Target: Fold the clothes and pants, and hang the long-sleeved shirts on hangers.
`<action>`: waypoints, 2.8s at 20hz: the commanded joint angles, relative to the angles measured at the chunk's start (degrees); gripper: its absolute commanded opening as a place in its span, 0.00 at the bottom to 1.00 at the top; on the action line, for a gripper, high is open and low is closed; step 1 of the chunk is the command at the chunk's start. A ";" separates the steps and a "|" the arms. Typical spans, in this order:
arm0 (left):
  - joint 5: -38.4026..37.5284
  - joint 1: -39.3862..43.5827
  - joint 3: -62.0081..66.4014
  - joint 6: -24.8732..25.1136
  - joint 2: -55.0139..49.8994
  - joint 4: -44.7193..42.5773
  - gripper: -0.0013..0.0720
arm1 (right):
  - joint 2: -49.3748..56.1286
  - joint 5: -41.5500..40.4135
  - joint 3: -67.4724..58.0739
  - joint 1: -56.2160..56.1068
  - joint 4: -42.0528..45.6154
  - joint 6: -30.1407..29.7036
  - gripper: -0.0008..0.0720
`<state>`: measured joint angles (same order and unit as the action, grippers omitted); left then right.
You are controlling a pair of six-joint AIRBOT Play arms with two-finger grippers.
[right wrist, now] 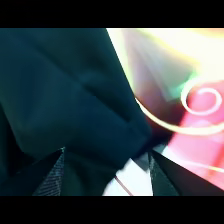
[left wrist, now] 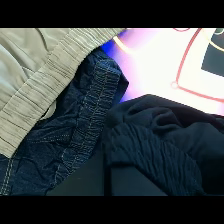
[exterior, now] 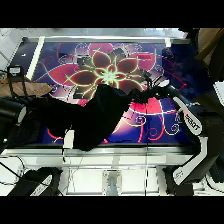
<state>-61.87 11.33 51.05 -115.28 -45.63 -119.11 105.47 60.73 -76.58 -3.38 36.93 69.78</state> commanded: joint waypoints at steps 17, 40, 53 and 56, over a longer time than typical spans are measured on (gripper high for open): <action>0.46 -12.79 1.36 -0.04 3.17 -5.14 0.03 | -14.84 8.02 -11.47 5.49 11.13 -1.88 0.02; 5.66 -27.45 1.29 8.20 -2.19 -6.67 0.03 | -44.33 12.11 25.79 3.19 20.41 2.62 0.02; 0.63 -35.08 0.85 2.60 -5.22 -1.44 0.57 | -41.31 5.84 13.49 1.60 25.59 4.57 0.58; -2.58 -42.16 -11.47 1.11 -3.76 5.01 0.11 | -41.31 8.57 10.23 3.58 25.64 5.38 0.58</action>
<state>-58.33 -25.52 47.27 -112.57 -50.28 -119.68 64.12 65.65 -62.67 -1.80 61.43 74.26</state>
